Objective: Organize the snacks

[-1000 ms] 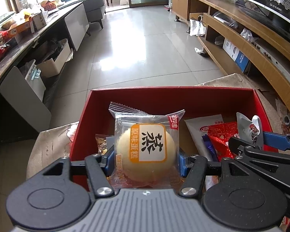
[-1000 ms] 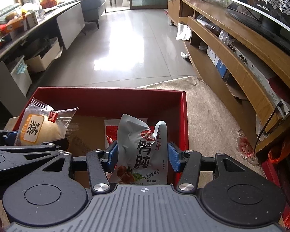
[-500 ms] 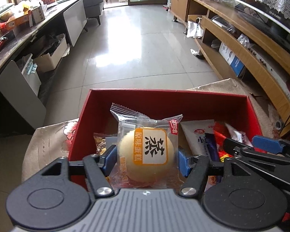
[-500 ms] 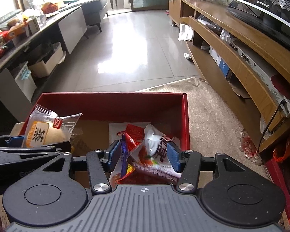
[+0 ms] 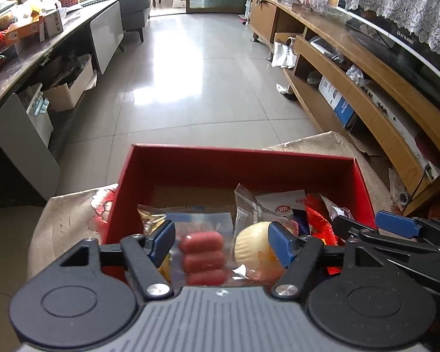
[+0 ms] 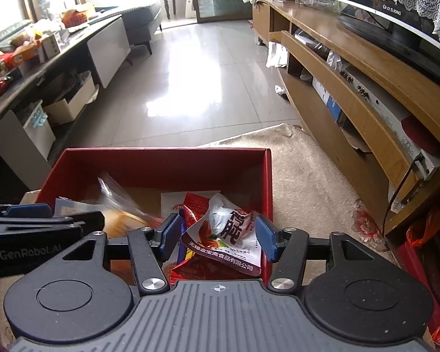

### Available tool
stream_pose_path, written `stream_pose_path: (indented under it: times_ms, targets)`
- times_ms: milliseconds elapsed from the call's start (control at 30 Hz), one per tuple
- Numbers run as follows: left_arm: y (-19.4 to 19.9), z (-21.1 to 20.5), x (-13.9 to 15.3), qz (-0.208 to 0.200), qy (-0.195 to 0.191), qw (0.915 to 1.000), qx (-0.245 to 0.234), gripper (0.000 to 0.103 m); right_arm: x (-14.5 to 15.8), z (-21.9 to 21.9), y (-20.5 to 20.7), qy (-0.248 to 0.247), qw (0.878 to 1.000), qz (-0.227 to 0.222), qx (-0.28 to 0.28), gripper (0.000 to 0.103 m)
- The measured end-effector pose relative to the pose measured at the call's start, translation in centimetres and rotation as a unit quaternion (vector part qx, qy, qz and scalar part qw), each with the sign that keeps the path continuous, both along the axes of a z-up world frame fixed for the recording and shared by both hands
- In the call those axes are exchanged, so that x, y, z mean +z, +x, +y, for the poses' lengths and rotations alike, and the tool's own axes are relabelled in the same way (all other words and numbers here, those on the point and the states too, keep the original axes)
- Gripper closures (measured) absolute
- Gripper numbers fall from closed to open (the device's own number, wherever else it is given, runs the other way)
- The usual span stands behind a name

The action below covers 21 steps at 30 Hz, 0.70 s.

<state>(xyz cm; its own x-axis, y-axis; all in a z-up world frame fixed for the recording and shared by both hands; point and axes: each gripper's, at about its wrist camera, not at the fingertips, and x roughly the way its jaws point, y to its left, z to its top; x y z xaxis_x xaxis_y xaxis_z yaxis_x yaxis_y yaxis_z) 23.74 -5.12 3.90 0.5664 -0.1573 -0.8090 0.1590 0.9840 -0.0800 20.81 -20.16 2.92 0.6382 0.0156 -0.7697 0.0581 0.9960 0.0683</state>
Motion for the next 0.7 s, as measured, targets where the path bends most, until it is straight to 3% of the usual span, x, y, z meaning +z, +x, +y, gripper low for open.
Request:
stream_pose_path:
  times_ms: [200, 367, 700]
  targets:
    - [-0.5, 2.1, 1.0, 0.0, -0.025, 0.9996, 0.011, 0.034, 0.7, -0.2, -0.9, -0.007, 1.0, -0.006, 0.002, 0.038]
    - [-1.6, 2.2, 0.6, 0.007, -0.016, 0.9998, 0.003, 0.034, 1.1, -0.7, -2.3, -0.015, 1.0, -0.007, -0.001, 0.036]
    - [-4.6, 3.9, 1.8, 0.003, -0.02, 0.9976, -0.066, 0.033, 1.0, -1.0, -8.2, -0.054, 0.998, 0.008, 0.041, 0.033]
